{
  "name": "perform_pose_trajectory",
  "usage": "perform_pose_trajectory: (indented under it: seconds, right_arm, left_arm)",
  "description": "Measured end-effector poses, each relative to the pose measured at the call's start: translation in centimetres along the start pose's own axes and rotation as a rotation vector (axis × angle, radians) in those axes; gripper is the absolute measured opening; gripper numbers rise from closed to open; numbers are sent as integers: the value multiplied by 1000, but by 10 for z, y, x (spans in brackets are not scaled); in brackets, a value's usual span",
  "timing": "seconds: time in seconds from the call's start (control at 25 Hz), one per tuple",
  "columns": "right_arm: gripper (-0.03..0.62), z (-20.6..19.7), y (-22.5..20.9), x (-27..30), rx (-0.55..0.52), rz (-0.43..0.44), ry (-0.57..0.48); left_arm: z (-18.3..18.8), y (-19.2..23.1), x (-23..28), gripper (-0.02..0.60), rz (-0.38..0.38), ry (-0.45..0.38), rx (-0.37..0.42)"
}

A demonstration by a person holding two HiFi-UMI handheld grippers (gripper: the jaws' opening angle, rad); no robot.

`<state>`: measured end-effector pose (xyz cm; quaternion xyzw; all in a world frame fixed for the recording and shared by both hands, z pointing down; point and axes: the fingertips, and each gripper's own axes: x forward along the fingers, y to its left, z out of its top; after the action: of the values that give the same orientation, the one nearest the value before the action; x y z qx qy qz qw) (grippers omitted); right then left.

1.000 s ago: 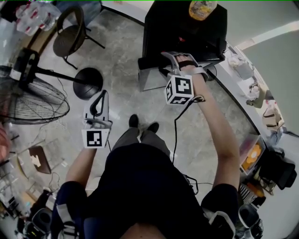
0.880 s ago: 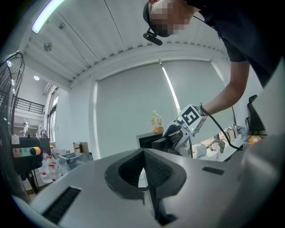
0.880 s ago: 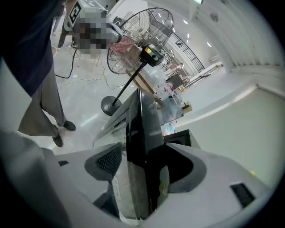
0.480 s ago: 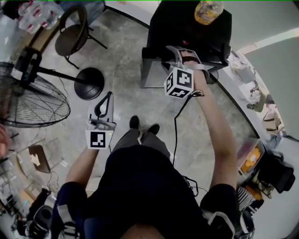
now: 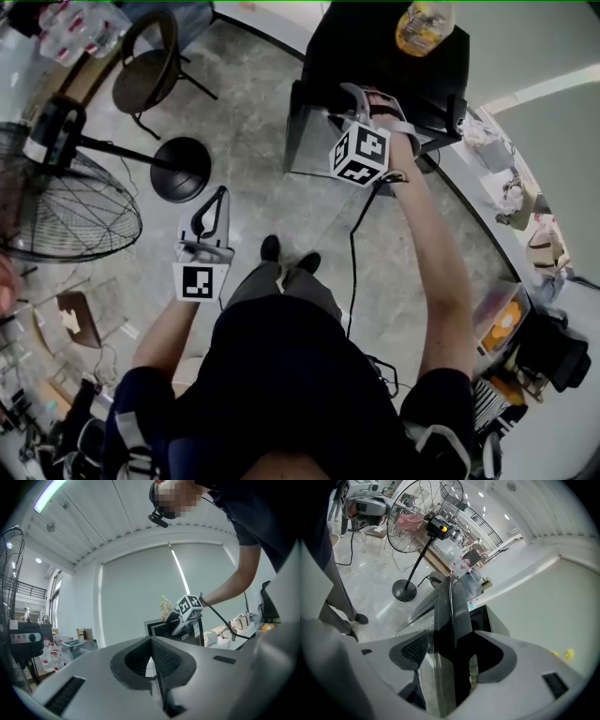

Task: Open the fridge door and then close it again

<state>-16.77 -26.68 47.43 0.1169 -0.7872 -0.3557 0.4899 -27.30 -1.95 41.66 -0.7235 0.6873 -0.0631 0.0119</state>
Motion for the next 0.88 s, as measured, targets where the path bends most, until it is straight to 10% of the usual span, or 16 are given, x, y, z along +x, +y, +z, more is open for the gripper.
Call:
perform_pose_trajectory:
  seconds: [0.88]
  right_arm:
    - [331,-15,-40,32,89,-128,85]
  left_arm:
    - [-4,9,11,23,0,5,-16]
